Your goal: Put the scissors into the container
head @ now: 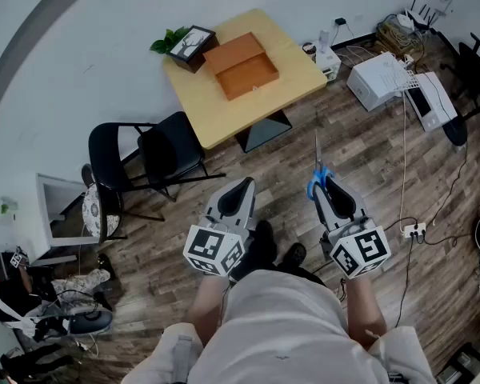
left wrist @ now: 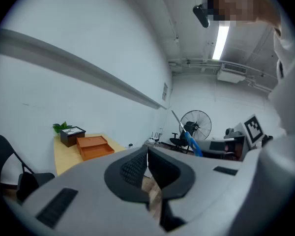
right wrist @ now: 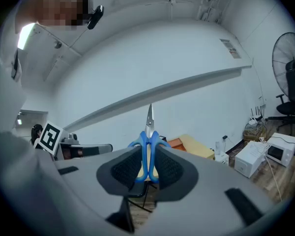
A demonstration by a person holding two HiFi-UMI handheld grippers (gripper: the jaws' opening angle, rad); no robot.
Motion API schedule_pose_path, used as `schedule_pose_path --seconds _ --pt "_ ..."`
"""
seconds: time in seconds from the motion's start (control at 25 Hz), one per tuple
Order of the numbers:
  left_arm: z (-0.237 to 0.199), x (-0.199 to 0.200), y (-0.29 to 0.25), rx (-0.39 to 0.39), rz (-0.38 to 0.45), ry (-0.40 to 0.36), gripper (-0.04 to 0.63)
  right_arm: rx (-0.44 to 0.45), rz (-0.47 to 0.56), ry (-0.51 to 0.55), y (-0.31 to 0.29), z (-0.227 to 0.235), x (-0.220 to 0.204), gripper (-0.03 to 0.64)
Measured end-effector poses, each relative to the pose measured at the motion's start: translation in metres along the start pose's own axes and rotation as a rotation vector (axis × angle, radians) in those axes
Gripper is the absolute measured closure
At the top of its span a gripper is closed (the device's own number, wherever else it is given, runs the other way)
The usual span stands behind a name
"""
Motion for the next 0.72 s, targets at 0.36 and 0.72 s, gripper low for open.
schedule_pose_path --seconds 0.36,0.72 --pt "0.065 -0.021 0.043 0.000 0.017 0.025 0.588 -0.001 0.022 0.026 0.074 -0.018 -0.006 0.534" --pt "0.068 -0.019 0.060 0.022 0.024 0.012 0.588 0.032 0.041 0.060 0.079 -0.026 0.000 0.534"
Point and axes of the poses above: the fingertips, and each gripper's own axes: y backward along the fingers, z to its right, x out of its top, the point moved 3 cm from there along y, backward along the fingers, and after that the axes turned 3 degrees about z, right-handed, at the moved point
